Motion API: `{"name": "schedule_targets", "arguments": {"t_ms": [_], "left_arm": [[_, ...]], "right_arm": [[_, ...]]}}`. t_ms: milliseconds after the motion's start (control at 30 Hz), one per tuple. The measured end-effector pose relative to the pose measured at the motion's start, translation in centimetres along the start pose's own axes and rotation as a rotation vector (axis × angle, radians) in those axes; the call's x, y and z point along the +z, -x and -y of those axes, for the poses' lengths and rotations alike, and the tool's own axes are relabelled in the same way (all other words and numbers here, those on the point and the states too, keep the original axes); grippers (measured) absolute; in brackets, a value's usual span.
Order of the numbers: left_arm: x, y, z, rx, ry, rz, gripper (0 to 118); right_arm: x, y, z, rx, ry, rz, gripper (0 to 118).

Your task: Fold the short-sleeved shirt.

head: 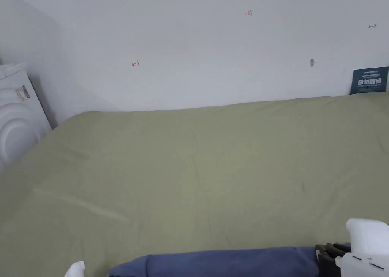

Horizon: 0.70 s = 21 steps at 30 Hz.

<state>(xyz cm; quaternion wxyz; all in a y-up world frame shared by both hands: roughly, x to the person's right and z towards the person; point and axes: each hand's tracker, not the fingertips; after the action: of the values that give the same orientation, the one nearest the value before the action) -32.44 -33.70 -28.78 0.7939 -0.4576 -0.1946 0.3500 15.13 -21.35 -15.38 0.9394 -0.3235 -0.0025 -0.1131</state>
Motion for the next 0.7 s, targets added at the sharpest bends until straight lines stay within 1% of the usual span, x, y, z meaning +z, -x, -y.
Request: {"name": "schedule_targets", "arguments": {"t_ms": [33,100,133,200,300,400,433,533,567,633,700], "left_arm": [[0.3,-1.2,-0.5,-0.091,-0.036,-0.037,9],[0.6,-4.3,-0.6,-0.218,-0.037,-0.109,9],[0.7,-5.8,-0.7,-0.293,-0.034,-0.121,9],[0.4,-9.8,-0.5,-0.423,-0.023,-0.135,9],[-1.4,-15.2,0.4,-0.526,0.026,-0.062,9],[-4.8,-18.9,1.7,-0.605,0.096,-0.014,9],[-5.9,-20.1,2.3,-0.600,0.128,-0.001,9],[-9.9,-21.7,4.4,-0.610,0.214,-0.021,9],[-10.9,-22.0,5.1,-0.614,0.214,-0.027,9],[-12.9,-22.0,6.4,-0.603,0.274,0.000,9],[-14.5,-22.0,7.2,-0.589,0.288,0.024,9]], "right_arm": [[0.3,-0.2,0.0,-0.001,-0.006,0.009,2],[1.0,-0.8,0.0,0.003,-0.018,0.024,2],[1.2,-1.0,-0.1,0.005,-0.019,0.029,2],[1.6,-1.5,-0.2,0.007,-0.027,0.051,2],[1.9,-2.2,-0.1,-0.013,-0.034,0.051,2],[2.1,-2.8,0.1,-0.024,-0.032,0.050,2],[2.2,-3.0,0.2,-0.028,-0.030,0.050,2],[2.5,-3.9,0.6,-0.049,-0.026,0.057,2],[2.5,-4.1,0.7,-0.056,-0.025,0.063,2],[2.5,-4.6,1.0,-0.067,-0.022,0.076,2],[2.5,-5.0,1.1,-0.077,-0.020,0.088,2]]}}
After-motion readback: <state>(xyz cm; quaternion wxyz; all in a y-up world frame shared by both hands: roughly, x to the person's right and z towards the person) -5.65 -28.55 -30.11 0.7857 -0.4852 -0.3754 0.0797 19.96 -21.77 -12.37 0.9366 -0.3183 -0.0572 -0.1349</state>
